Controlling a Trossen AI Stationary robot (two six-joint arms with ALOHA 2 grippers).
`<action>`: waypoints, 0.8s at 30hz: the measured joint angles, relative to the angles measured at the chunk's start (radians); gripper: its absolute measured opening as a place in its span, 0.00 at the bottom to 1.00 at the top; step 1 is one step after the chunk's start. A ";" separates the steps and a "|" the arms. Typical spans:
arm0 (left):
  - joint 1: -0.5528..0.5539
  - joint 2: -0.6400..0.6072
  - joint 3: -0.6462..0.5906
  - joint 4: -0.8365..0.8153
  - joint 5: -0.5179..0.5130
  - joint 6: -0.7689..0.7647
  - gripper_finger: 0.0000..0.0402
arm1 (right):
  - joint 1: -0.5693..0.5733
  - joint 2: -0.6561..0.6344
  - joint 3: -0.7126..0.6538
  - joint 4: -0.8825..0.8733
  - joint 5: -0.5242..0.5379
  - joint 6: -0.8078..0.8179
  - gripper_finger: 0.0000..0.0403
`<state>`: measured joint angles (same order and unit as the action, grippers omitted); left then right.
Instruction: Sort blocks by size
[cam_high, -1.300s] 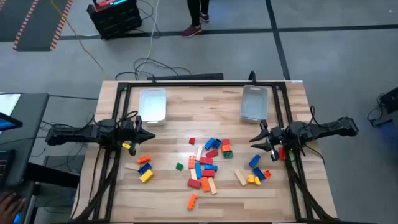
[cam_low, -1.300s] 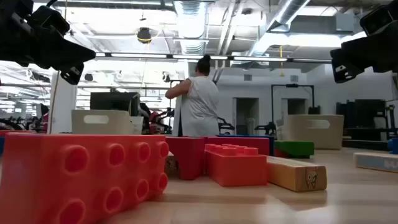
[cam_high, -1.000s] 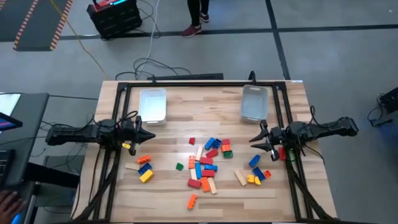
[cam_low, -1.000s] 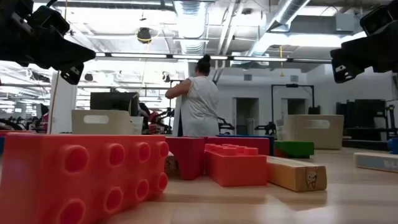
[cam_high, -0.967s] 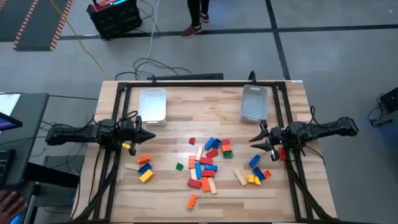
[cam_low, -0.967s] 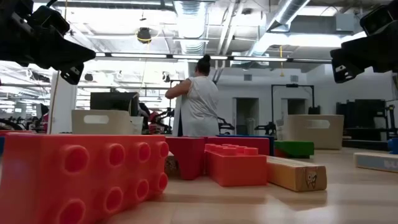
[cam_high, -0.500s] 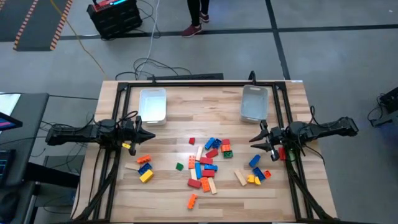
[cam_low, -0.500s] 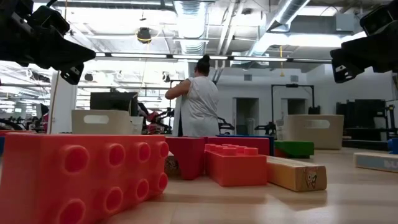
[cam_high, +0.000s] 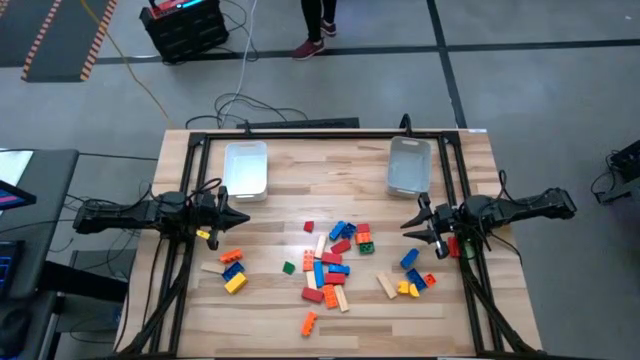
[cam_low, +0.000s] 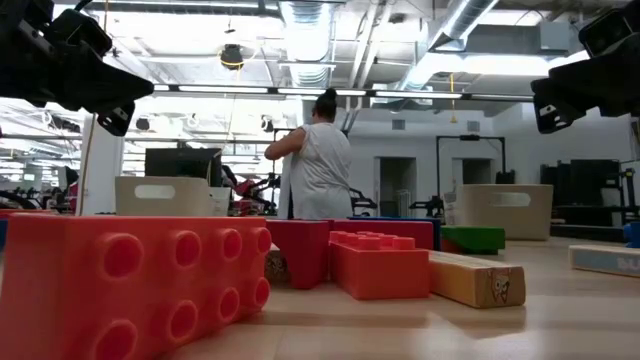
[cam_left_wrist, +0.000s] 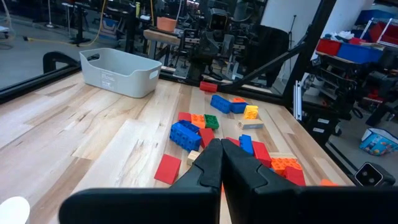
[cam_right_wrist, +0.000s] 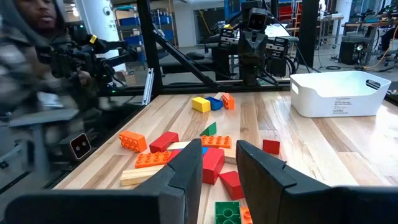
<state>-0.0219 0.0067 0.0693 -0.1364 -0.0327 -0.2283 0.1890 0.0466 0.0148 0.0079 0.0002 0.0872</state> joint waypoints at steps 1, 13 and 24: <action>0.000 0.000 0.000 0.000 0.000 0.000 0.00 | 0.000 0.000 0.000 0.000 0.000 0.000 0.33; 0.000 0.000 -0.009 0.143 -0.003 -0.001 0.00 | 0.000 0.000 0.000 0.000 0.000 0.000 0.33; 0.000 0.000 -0.005 0.171 -0.003 -0.004 0.00 | 0.000 0.000 0.000 0.000 0.000 0.000 0.33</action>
<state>-0.0219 0.0063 0.0647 0.0347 -0.0361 -0.2321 0.1889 0.0463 0.0147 0.0081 0.0002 0.0872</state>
